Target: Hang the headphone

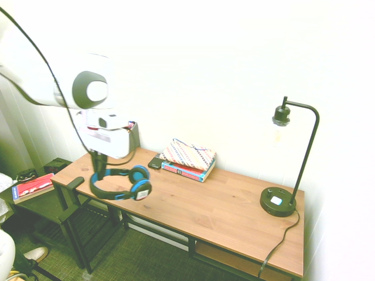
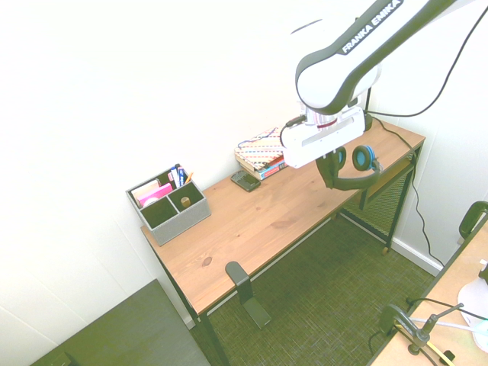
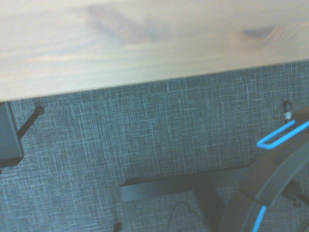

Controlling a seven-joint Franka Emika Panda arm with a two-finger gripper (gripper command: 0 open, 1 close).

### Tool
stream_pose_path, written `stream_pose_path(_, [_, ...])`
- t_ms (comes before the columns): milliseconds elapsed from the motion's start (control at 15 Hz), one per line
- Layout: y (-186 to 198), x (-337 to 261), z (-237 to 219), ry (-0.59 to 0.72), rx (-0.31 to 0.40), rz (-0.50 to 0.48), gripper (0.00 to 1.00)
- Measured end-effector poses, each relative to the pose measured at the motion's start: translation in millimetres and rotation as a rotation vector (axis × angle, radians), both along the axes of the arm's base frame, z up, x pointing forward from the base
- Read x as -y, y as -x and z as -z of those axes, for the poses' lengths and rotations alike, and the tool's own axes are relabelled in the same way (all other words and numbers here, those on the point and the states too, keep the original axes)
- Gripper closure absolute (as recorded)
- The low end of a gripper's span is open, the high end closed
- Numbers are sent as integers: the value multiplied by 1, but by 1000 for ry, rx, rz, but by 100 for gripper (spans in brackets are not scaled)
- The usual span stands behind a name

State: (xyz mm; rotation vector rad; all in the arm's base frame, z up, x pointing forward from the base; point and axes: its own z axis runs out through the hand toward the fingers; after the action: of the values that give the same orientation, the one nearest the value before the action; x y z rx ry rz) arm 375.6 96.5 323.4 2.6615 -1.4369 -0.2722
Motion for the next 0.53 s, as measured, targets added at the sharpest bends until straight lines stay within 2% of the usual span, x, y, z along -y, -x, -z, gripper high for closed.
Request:
stream_pose_path(267, [67,-111,19,-74,49,69,100])
stream_pose_path(533, [103,-183,56,-142,142,109,100])
